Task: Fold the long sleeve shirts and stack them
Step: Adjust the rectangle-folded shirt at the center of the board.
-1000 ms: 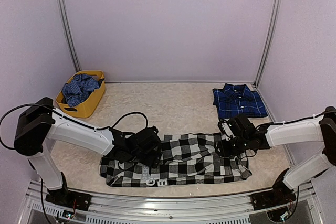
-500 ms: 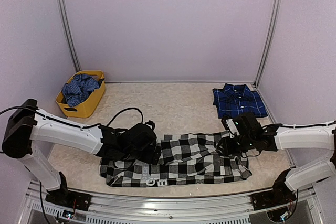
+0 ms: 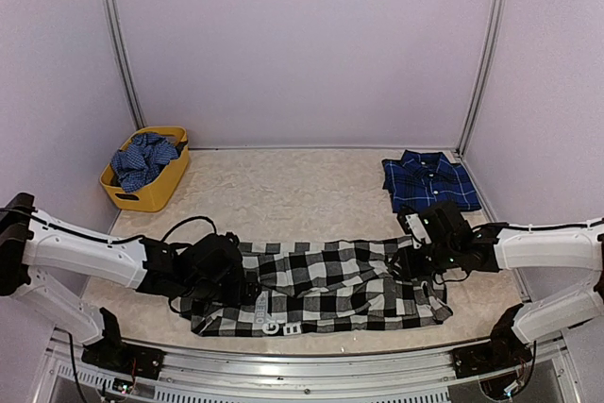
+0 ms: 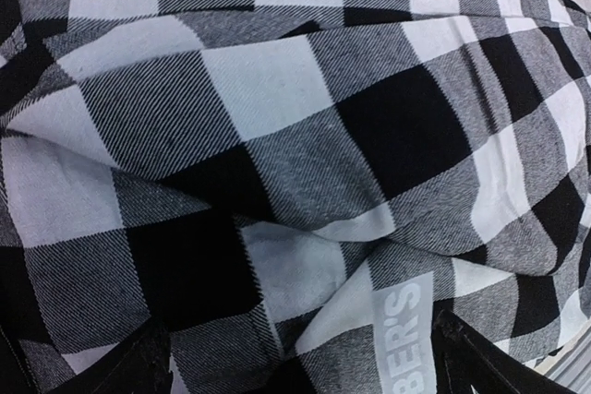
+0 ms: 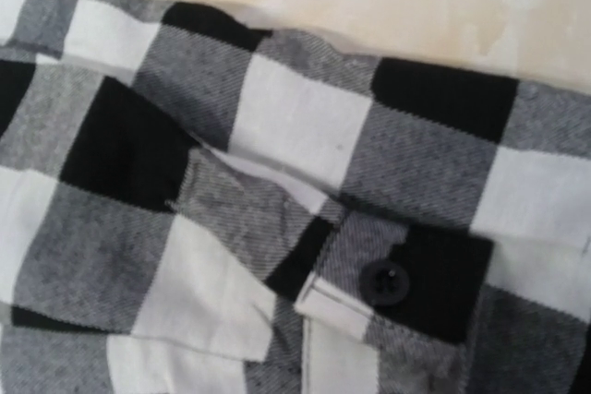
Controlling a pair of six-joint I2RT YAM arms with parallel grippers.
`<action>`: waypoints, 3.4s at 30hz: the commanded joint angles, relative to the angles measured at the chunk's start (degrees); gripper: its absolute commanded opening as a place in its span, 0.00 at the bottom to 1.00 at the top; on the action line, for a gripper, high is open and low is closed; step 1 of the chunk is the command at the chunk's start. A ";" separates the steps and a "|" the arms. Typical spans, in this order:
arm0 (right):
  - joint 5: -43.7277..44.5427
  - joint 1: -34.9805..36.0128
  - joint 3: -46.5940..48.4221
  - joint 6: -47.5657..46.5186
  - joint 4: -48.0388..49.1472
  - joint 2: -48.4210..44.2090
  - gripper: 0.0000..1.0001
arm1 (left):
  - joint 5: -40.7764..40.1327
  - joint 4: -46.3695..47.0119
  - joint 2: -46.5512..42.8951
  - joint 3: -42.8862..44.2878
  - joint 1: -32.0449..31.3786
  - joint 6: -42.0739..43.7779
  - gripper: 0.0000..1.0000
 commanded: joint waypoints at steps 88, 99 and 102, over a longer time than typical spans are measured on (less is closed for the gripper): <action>14.93 33.51 15.62 13.58 -6.64 14.60 0.51 | 28.06 6.31 45.51 49.30 32.95 24.14 0.96; 17.66 33.51 14.16 17.03 -8.10 13.29 0.51 | 35.00 5.46 58.92 65.62 29.13 23.93 0.97; 19.03 33.51 13.60 18.82 -9.72 12.14 0.51 | 36.53 3.27 64.12 75.51 27.48 24.01 0.97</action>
